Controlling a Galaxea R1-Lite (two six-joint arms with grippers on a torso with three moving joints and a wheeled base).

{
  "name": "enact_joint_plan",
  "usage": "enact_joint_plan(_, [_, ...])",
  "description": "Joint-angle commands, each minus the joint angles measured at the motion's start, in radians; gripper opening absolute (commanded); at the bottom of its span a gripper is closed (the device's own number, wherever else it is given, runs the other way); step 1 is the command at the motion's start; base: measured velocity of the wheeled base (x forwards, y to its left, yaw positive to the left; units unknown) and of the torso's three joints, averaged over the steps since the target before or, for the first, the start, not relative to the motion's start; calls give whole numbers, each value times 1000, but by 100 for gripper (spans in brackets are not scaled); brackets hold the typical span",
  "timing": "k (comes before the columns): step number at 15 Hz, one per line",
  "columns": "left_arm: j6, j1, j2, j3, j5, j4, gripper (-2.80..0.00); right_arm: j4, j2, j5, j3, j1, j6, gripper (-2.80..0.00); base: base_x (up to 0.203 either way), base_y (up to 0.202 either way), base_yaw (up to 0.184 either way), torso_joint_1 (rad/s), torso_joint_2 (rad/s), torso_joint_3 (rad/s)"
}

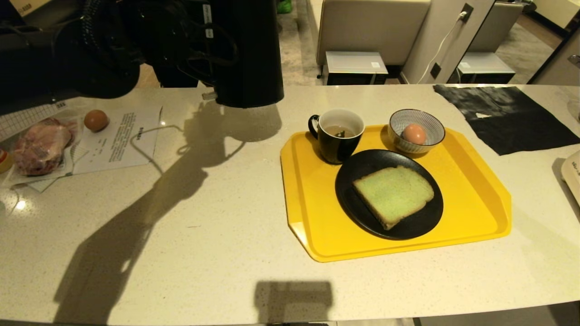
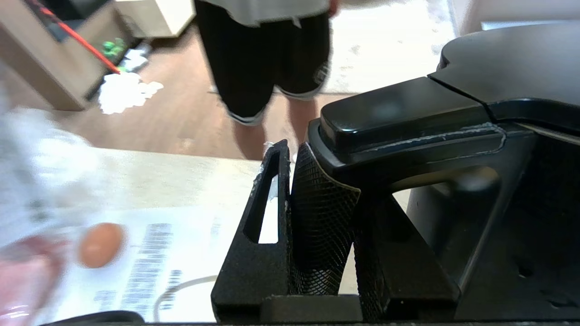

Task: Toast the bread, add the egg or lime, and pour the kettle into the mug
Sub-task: Put the kettle back

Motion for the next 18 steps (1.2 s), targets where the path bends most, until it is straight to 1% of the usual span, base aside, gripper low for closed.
enact_joint_plan(1, [-7, 15, 53, -1, -18, -8, -280, -1, 2, 0, 28, 0, -1, -280, 0, 0, 0, 0, 0, 0])
enact_joint_plan(5, [-19, 24, 100, 2, -23, -6, -280, -1, 2, 0, 28, 0, -1, -280, 0, 0, 0, 0, 0, 0])
enact_joint_plan(6, [-20, 28, 100, 2, -22, 7, -280, -1, 2, 0, 28, 0, -1, -280, 0, 0, 0, 0, 0, 0])
enact_joint_plan(8, [-23, 43, 85, 2, -29, 77, -280, -1, 2, 0, 28, 0, -1, -280, 0, 0, 0, 0, 0, 0])
enact_joint_plan(10, [-25, 53, 55, 9, -95, 124, -280, -1, 2, 0, 28, 0, -1, -280, 0, 0, 0, 0, 0, 0])
enact_joint_plan(12, [-36, 59, 5, 89, -155, 139, -280, -1, 2, -1, 28, 0, -1, -280, 0, 0, 0, 0, 0, 0])
enact_joint_plan(13, [-69, 62, -15, 116, -167, 155, -280, -1, 2, 0, 28, 0, -1, -280, 0, 0, 0, 0, 0, 0])
enact_joint_plan(14, [-85, 63, -25, 140, -169, 171, -280, -1, 2, 0, 28, 0, -1, -280, 0, 0, 0, 0, 0, 0])
enact_joint_plan(15, [-87, 64, -41, 186, -173, 172, -280, -1, 2, 0, 28, 0, -1, -280, 0, 0, 0, 0, 0, 0])
enact_joint_plan(17, [-84, 65, -82, 323, -179, 134, -280, -1, 2, 0, 28, 0, -1, -280, 0, 0, 0, 0, 0, 0])
enact_joint_plan(18, [-72, 65, -107, 385, -180, 105, -280, -1, 2, 0, 28, 0, -1, -280, 0, 0, 0, 0, 0, 0])
